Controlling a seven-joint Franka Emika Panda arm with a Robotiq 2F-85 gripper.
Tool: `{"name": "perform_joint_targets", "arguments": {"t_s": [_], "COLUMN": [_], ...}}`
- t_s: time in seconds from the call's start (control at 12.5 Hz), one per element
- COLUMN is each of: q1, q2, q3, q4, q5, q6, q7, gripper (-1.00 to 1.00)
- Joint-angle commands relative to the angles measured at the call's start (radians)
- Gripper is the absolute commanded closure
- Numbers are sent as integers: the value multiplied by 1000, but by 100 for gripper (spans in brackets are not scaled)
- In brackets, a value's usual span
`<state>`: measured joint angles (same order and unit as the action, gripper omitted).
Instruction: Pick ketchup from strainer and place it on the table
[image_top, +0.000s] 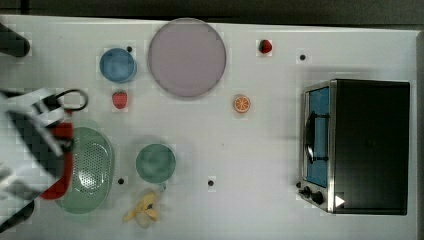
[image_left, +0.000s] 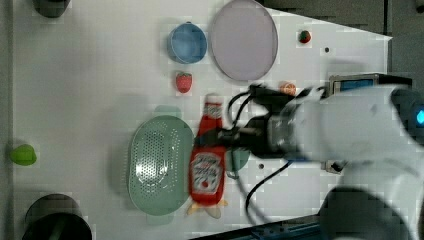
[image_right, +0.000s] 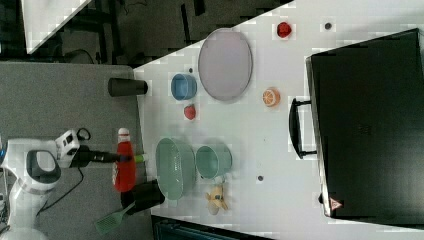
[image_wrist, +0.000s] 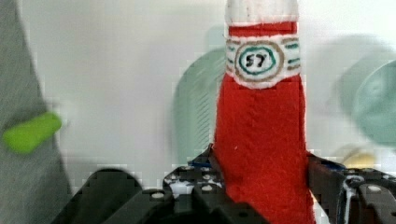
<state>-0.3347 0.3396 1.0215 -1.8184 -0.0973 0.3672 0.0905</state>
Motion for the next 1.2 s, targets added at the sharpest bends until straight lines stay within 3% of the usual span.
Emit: {"name": "perform_joint_targets", "arguments": {"t_s": [0.08,0.4,0.8,1.2], "q1": [-151,-283,-396,-469], "q2": [-29,-63,-72,-70], "q3": [-17,-42,-87,-154], "q4": [59,54,39,-138], "q5": [-10,-63,-133,-133], "q6": [-45,-158,-174,-5], "q7": [-135,-226,-484,-560], "gripper": [-13,-13,-13,-13]}}
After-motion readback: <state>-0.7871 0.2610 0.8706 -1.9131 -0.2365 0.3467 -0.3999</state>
